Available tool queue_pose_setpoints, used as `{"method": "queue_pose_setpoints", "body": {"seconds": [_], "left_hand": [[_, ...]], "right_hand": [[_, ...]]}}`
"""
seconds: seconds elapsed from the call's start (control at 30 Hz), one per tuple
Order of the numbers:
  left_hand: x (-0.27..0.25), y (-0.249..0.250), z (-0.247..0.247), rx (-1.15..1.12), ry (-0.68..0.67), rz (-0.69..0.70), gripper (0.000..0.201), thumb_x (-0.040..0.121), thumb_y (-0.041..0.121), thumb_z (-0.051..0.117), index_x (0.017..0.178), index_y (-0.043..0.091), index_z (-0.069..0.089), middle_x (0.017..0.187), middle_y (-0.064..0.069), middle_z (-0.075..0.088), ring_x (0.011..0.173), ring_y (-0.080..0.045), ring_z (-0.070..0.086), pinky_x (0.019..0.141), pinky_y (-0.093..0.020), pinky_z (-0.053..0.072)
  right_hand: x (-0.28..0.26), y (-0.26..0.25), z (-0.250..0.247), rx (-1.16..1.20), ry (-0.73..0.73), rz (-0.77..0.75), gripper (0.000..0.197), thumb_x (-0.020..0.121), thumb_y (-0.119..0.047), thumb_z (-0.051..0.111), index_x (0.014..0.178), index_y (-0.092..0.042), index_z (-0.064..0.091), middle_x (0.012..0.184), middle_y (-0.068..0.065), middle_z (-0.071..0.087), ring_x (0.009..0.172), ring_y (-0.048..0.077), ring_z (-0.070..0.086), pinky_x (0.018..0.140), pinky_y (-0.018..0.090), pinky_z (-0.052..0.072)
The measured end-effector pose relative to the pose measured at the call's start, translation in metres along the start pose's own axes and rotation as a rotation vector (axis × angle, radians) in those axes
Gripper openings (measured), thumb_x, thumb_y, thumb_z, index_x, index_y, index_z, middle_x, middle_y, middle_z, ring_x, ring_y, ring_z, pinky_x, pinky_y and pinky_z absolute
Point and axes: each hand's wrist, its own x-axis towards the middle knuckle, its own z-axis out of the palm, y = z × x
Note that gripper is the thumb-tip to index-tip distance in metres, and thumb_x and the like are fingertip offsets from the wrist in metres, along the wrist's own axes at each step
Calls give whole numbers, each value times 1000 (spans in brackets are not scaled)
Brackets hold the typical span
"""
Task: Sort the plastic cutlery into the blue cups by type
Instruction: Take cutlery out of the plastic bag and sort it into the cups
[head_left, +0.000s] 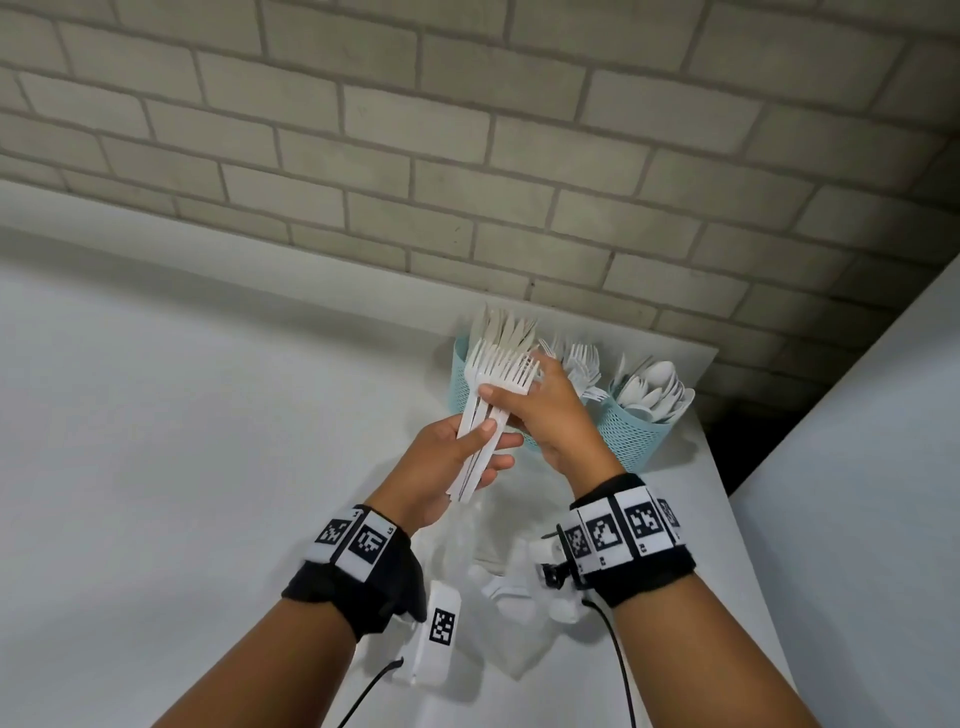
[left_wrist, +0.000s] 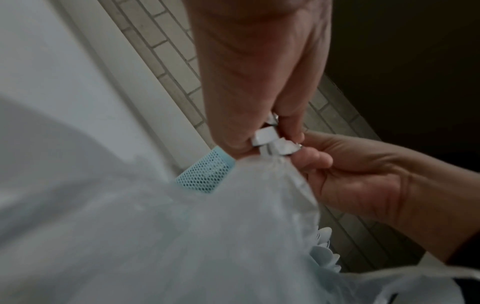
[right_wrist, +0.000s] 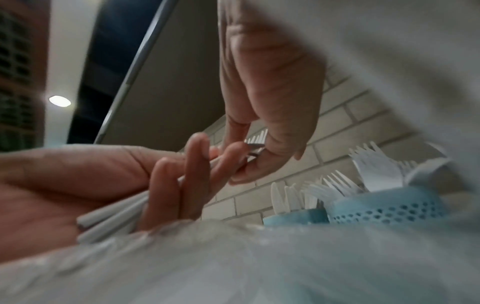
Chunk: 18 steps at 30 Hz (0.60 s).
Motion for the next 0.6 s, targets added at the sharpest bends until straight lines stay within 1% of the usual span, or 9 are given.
{"method": "queue_pose_setpoints", "body": {"seconds": [0.07, 0.13, 0.23, 0.3, 0.37, 0.43, 0.5, 0.53, 0.6], "left_hand": [[-2, -1, 2, 26, -7, 0, 24, 94, 29, 51, 114, 18, 60, 95, -4, 74, 74, -11, 70, 61, -19, 53], [-2, -1, 4, 82, -5, -4, 25, 95, 33, 47, 112, 20, 60, 91, -3, 74, 70, -10, 70, 59, -19, 53], [-1, -2, 7, 173, 2, -18, 29, 96, 39, 44, 112, 19, 59, 82, -3, 71, 54, -6, 61, 53, -18, 47], [0, -2, 10, 234, -26, -28, 32, 96, 41, 42, 110, 16, 58, 75, -3, 66, 48, -5, 51, 47, -16, 40], [2, -2, 12, 285, -61, -41, 33, 97, 42, 40, 104, 16, 58, 69, -2, 60, 45, -5, 44, 44, -16, 35], [2, -1, 11, 319, -112, -74, 35, 97, 43, 39, 101, 14, 59, 65, -1, 55, 43, -4, 41, 44, -15, 32], [2, -1, 11, 343, -164, -115, 41, 97, 45, 38, 100, 12, 62, 61, 2, 52, 42, -5, 39, 44, -15, 31], [3, -2, 12, 368, -163, -126, 43, 97, 46, 38, 100, 11, 63, 61, 2, 53, 43, -5, 40, 44, -16, 32], [5, -4, 16, 482, -86, -94, 44, 96, 46, 40, 108, 9, 60, 67, 1, 57, 50, -6, 49, 49, -17, 41]], "right_hand": [[-1, 2, -5, 81, -36, 26, 43, 79, 1, 70, 117, -10, 53, 107, 8, 67, 98, 25, 66, 86, 36, 55], [-2, 4, -9, 150, -71, 29, 30, 81, 1, 67, 109, -9, 60, 104, 10, 69, 95, 24, 67, 84, 32, 55], [-3, 7, -12, 245, -81, 44, 23, 84, 3, 62, 104, -9, 61, 99, 10, 68, 87, 21, 67, 74, 26, 58], [-5, 8, -13, 354, -161, 68, 21, 87, 2, 57, 106, -6, 59, 96, 12, 68, 85, 21, 68, 71, 30, 58], [-6, 8, -16, 473, -245, 137, 21, 90, 1, 52, 109, -5, 57, 94, 11, 71, 86, 19, 70, 71, 33, 59], [-6, 9, -21, 576, -289, 212, 23, 91, 0, 49, 111, -8, 57, 92, 9, 73, 86, 16, 71, 73, 34, 58], [-4, 10, -24, 653, -275, 269, 25, 92, 1, 46, 109, -10, 59, 84, 8, 73, 79, 14, 72, 72, 32, 59], [-3, 10, -24, 660, -242, 287, 23, 93, 3, 44, 106, -9, 59, 77, 7, 72, 72, 13, 71, 70, 31, 60], [0, 8, -24, 613, -134, 297, 17, 94, 4, 44, 96, -5, 59, 65, 6, 69, 61, 12, 69, 63, 30, 60]]}}
